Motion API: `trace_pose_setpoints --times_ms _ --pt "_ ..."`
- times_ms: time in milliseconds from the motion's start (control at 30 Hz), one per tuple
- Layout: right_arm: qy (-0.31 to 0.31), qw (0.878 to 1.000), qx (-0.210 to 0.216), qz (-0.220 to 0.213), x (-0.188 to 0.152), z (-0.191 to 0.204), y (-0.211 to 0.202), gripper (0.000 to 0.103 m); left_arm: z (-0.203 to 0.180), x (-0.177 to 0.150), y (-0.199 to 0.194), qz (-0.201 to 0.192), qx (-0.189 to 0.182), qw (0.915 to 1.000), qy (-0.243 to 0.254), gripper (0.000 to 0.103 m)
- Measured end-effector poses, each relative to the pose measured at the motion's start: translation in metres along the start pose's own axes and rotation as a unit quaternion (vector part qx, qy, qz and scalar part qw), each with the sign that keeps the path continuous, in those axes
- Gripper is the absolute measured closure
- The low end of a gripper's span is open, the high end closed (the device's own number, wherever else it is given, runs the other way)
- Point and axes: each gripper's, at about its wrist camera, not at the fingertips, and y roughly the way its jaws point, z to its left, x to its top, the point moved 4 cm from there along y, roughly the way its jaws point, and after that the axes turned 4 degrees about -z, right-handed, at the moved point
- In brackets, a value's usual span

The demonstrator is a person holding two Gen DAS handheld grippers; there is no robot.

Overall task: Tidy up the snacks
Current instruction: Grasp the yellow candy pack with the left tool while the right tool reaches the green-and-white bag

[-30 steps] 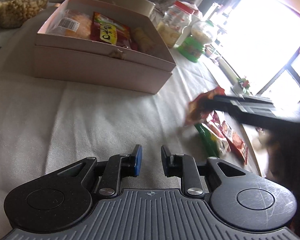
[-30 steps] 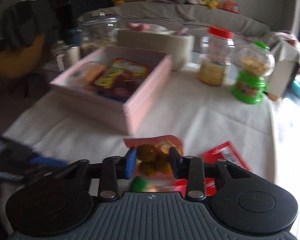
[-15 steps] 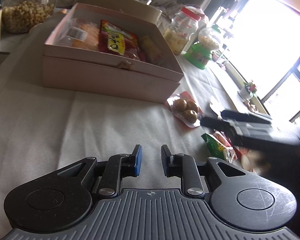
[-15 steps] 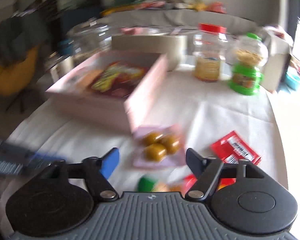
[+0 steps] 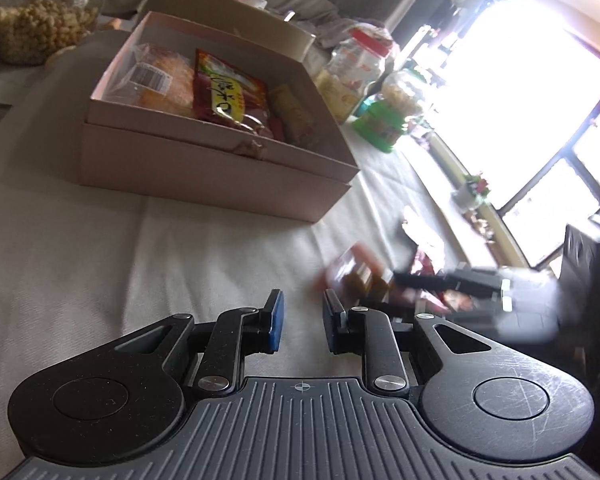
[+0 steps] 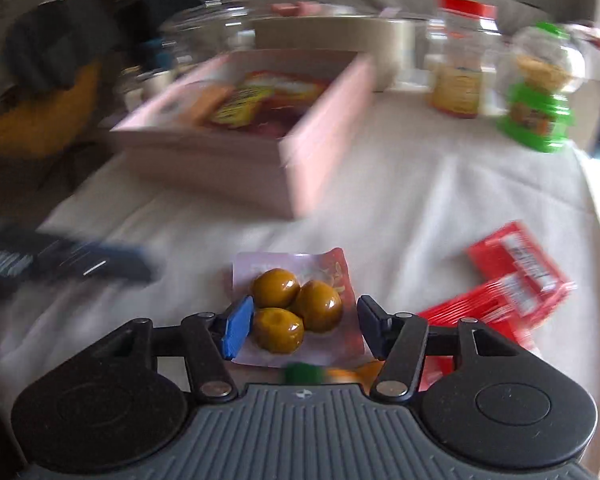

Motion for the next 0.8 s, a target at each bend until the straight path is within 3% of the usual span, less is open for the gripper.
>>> trace_pose_setpoints --times_ms 133,267,400,500,600,800 --pt "-0.037 0.997 0.061 -0.001 -0.013 0.037 -0.004 0.043 0.001 0.003 -0.003 0.005 -0.012 0.9999 0.010 0.079" --pt "-0.053 0.997 0.053 -0.009 -0.018 0.054 -0.009 0.035 0.004 0.000 -0.005 0.019 0.000 0.9995 0.024 0.079" --pt "-0.014 0.999 0.022 -0.035 -0.020 0.047 -0.024 0.034 0.009 -0.002 0.000 0.024 0.006 0.9996 0.015 0.079" --pt "0.045 0.996 -0.044 -0.062 -0.030 0.034 -0.033 0.036 0.012 -0.008 0.006 0.036 -0.007 0.9993 -0.006 0.079" --pt "0.068 0.994 -0.062 -0.065 -0.045 0.032 -0.035 0.051 0.010 -0.014 0.009 0.034 -0.018 0.9991 -0.017 0.079" --pt "0.033 0.989 -0.112 -0.086 -0.063 0.047 -0.037 0.052 -0.011 -0.024 -0.008 0.029 -0.052 0.9982 -0.009 0.074"
